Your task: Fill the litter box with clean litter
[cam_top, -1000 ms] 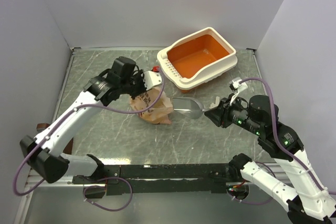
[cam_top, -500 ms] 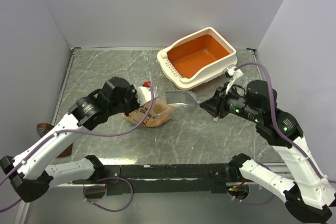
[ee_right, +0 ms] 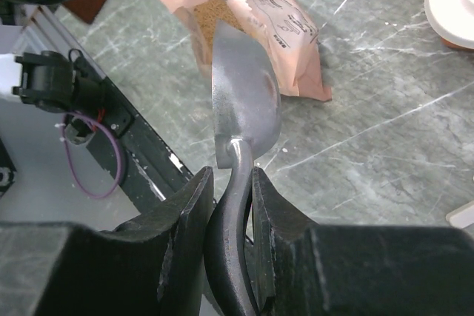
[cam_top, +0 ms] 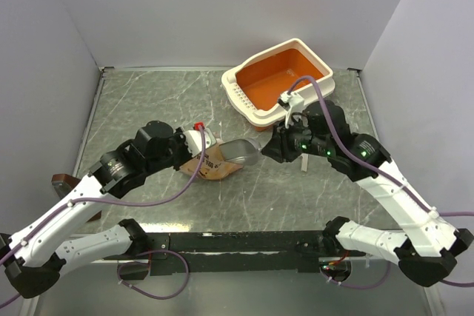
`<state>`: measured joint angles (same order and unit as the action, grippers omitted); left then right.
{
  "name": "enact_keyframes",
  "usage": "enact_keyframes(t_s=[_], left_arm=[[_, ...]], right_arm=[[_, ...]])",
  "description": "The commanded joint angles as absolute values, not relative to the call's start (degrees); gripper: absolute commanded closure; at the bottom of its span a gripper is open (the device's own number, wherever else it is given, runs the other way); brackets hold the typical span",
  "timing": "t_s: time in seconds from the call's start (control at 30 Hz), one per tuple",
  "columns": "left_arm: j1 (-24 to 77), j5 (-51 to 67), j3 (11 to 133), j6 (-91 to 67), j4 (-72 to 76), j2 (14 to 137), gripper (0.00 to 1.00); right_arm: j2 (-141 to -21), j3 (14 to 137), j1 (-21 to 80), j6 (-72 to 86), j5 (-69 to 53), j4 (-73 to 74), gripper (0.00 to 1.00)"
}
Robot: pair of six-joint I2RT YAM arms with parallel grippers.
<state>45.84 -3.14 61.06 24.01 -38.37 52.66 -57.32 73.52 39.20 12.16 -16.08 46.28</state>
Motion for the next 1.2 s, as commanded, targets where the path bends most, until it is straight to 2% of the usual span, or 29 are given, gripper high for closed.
enact_keyframes(t_s=[0.0, 0.33, 0.63, 1.0, 1.17], left_arm=[[46.2, -2.1, 61.2, 21.8, -34.9, 50.1, 0.99], [46.7, -0.5, 59.6, 22.4, -30.7, 47.4, 0.99], [46.8, -4.4, 56.6, 20.2, -26.9, 47.8, 0.99], [46.8, -7.6, 56.0, 21.2, -28.2, 45.6, 0.99], [46.8, -7.3, 57.3, 20.5, -28.9, 45.3, 0.99]], right_arm=[[-60.0, 78.0, 41.2, 10.7, -12.8, 43.4, 1.00], [-71.6, 87.1, 45.8, 7.2, -12.4, 49.1, 1.00], [-77.7, 91.6, 51.2, 7.2, -11.9, 54.0, 1.00], [-70.6, 85.5, 54.5, 6.4, -3.4, 56.4, 1.00], [-70.0, 85.1, 54.4, 5.6, -3.7, 56.6, 1.00]])
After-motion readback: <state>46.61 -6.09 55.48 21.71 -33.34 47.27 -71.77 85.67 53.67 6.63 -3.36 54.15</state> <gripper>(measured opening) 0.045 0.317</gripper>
